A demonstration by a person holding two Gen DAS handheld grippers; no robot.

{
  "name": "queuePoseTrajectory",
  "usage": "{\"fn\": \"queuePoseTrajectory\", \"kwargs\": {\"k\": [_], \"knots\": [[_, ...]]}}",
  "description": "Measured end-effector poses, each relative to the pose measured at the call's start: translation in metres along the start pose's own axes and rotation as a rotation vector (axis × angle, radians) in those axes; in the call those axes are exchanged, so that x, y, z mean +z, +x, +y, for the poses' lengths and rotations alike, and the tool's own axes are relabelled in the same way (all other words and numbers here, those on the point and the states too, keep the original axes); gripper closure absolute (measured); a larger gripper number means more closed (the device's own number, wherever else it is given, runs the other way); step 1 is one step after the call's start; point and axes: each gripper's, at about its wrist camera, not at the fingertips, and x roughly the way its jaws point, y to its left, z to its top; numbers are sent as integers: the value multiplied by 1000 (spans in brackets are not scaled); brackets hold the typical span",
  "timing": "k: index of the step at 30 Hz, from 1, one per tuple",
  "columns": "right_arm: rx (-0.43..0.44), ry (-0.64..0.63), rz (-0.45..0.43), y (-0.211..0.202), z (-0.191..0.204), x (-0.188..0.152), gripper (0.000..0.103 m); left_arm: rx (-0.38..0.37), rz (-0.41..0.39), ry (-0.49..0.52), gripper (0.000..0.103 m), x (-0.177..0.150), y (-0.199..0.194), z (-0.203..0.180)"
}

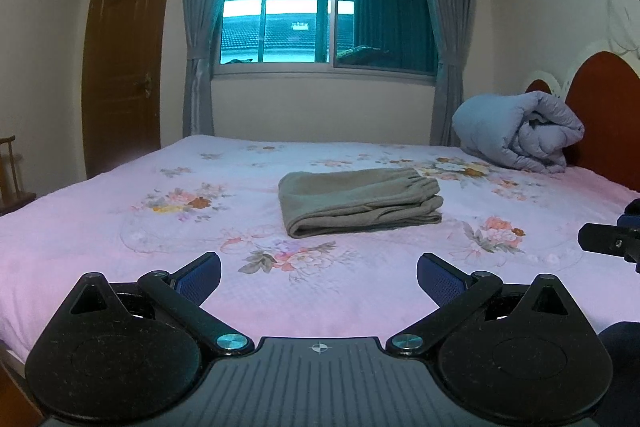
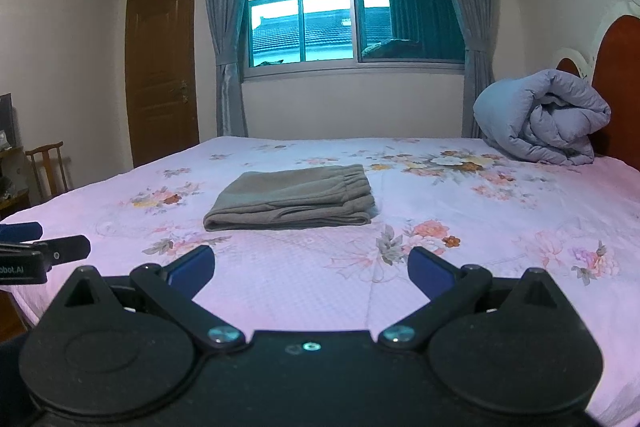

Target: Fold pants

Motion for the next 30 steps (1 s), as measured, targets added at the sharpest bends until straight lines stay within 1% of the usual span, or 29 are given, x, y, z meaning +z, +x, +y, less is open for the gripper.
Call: {"fn": "queuePoseTrajectory", "kwargs": {"k": [30], "knots": [[2, -1, 5, -3, 2, -1, 6, -3, 3, 1, 0, -1, 2, 2]]}}
